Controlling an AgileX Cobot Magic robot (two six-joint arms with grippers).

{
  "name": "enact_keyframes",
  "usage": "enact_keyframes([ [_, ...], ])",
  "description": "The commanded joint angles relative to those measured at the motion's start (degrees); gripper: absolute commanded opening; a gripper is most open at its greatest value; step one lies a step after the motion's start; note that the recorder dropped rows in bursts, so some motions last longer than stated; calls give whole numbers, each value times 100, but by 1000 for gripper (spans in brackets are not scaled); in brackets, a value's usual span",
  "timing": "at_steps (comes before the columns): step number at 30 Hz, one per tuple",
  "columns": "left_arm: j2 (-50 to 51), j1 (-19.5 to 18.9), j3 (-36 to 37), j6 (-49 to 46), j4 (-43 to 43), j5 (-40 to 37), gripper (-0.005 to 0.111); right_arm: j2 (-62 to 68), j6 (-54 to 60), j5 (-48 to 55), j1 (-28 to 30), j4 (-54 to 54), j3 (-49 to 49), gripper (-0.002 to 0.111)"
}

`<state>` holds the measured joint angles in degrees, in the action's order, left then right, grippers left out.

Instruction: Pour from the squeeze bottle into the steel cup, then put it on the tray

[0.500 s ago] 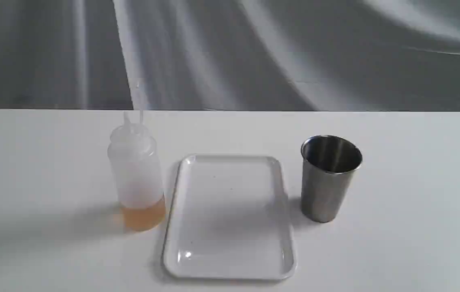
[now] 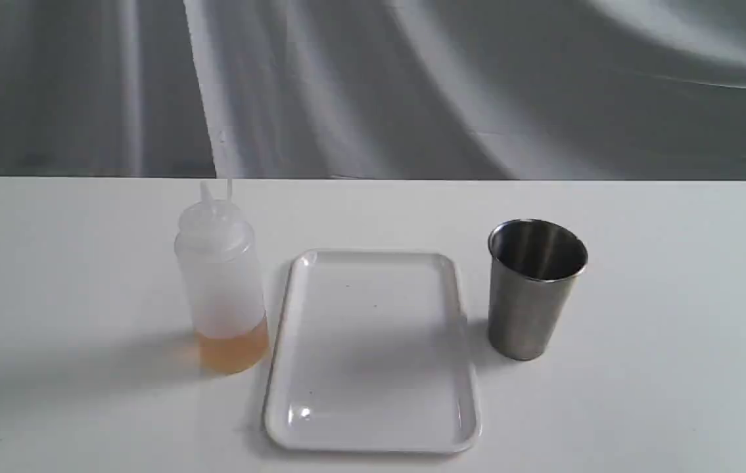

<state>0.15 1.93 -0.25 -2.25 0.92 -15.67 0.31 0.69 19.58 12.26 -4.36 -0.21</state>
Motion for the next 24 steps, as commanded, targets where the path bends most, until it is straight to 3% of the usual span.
enact_keyframes([
  [1,-15,31,25,16,-4,43,0,-31,-9,-4,39,8,21,0],
  [14,-15,31,25,28,-4,43,0,-31,9,-323,39,8,21,0],
  [24,-15,31,25,16,-4,43,0,-31,-2,-3675,39,1219,21,0],
])
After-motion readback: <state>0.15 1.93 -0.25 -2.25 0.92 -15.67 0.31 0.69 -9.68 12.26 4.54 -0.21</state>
